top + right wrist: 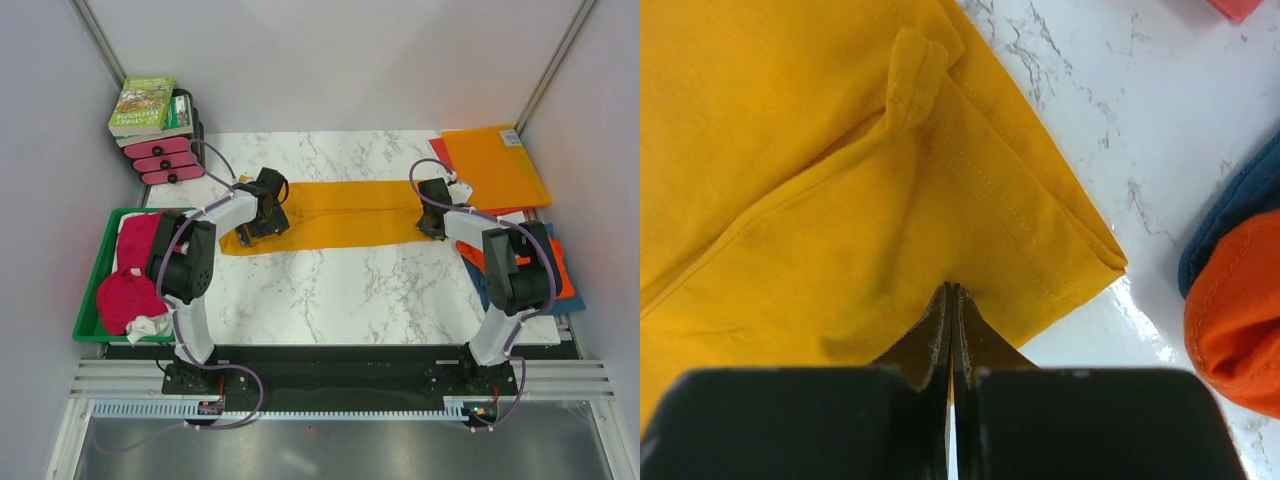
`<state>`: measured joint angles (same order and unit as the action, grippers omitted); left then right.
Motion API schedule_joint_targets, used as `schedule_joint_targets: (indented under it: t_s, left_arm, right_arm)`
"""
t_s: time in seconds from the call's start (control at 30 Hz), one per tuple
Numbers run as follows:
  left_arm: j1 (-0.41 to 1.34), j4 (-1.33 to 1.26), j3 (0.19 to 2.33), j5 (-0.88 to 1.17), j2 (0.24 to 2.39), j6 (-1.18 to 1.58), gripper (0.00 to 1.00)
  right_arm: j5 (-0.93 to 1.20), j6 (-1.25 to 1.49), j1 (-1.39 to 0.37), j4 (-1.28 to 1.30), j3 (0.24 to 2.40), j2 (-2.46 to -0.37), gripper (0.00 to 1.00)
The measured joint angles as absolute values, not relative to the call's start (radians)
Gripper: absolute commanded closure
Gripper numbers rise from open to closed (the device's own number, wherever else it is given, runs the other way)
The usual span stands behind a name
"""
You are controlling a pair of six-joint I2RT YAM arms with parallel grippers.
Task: Fold and stack the t-shirts
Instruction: Rotate the tshirt 90 degrees
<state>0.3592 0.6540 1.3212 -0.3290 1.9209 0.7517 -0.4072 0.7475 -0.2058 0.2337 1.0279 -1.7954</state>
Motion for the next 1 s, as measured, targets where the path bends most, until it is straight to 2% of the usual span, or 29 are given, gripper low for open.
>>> schedule_joint_targets:
  t_s: [0.33, 0.4, 0.5, 0.53, 0.63, 0.7, 0.77, 0.8, 0.83, 0.87, 0.9, 0.93, 0.97, 1.0]
  left_arm:
    - [0.353, 0.651, 1.312, -0.313, 1.929, 0.762, 0.05]
    - [0.353, 0.650, 1.298, -0.313, 1.918, 0.762, 0.04]
    - [0.353, 0.655, 1.279, -0.313, 1.898, 0.762, 0.00]
    - [0.353, 0.657, 1.273, -0.313, 1.891, 0.762, 0.00]
    - [0.354, 0.662, 1.262, -0.313, 1.855, 0.761, 0.00]
    - [0.354, 0.669, 1.260, -0.312, 1.813, 0.761, 0.00]
    - [0.354, 0.670, 1.260, -0.313, 1.749, 0.760, 0.01]
    - [0.354, 0.670, 1.260, -0.312, 1.724, 0.760, 0.04]
    - [0.354, 0.670, 1.260, -0.312, 1.695, 0.760, 0.06]
    - [0.354, 0.670, 1.259, -0.312, 1.670, 0.760, 0.10]
    - [0.354, 0.669, 1.257, -0.311, 1.650, 0.760, 0.18]
    - [0.354, 0.665, 1.250, -0.311, 1.633, 0.760, 0.22]
    - [0.354, 0.659, 1.237, -0.310, 1.623, 0.759, 0.31]
    - [0.354, 0.659, 1.206, -0.310, 1.621, 0.761, 0.34]
  right_arm:
    - [-0.376, 0.779, -0.267, 0.245, 0.818, -1.603, 1.00]
    - [-0.367, 0.786, -0.297, 0.279, 0.776, -1.549, 0.96]
    - [-0.363, 0.788, -0.334, 0.340, 0.757, -1.497, 0.80]
    - [-0.364, 0.785, -0.339, 0.353, 0.760, -1.484, 0.67]
    - [-0.379, 0.763, -0.341, 0.398, 0.813, -1.461, 0.50]
    - [-0.387, 0.736, -0.340, 0.427, 0.913, -1.467, 0.50]
    - [-0.398, 0.706, -0.340, 0.432, 1.049, -1.493, 0.58]
    - [-0.400, 0.694, -0.340, 0.425, 1.103, -1.512, 0.67]
    - [-0.405, 0.678, -0.340, 0.421, 1.167, -1.538, 0.80]
    - [-0.408, 0.664, -0.340, 0.405, 1.230, -1.573, 0.87]
    - [-0.409, 0.650, -0.340, 0.400, 1.264, -1.603, 0.94]
    - [-0.414, 0.641, -0.340, 0.394, 1.297, -1.637, 1.00]
    - [-0.419, 0.635, -0.340, 0.389, 1.327, -1.686, 1.00]
    - [-0.419, 0.624, -0.336, 0.389, 1.351, -1.770, 1.00]
